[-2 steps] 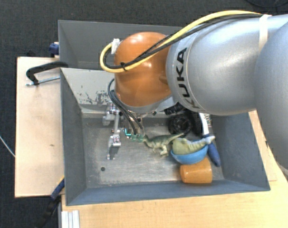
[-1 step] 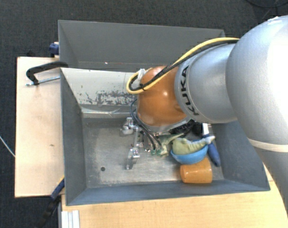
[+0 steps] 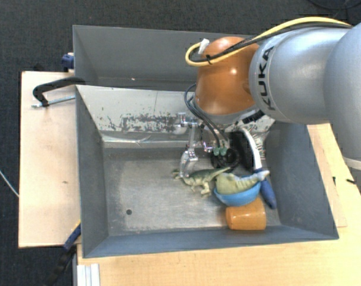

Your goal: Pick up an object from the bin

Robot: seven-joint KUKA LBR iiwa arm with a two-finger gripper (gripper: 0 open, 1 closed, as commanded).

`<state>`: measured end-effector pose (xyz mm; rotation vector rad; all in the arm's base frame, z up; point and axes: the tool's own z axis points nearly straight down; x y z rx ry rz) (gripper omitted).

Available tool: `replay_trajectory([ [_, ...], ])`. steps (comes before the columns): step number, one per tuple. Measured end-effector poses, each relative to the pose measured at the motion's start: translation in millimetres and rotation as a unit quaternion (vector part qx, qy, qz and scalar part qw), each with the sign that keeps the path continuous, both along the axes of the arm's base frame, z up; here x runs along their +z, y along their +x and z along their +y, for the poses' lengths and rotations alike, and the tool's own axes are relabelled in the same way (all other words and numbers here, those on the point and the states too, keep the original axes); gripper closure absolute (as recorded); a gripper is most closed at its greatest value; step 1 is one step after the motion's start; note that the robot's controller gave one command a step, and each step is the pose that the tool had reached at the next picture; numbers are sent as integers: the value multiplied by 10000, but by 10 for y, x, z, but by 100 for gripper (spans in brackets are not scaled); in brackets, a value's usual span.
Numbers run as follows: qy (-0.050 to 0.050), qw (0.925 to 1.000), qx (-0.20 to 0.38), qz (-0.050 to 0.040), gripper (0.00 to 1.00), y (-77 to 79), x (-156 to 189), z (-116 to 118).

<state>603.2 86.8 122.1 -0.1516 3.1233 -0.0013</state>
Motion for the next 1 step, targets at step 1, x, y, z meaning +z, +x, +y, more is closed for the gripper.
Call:
replay_trajectory([
  [1,25,9999,117,36,0,-349,-503,-633],
])
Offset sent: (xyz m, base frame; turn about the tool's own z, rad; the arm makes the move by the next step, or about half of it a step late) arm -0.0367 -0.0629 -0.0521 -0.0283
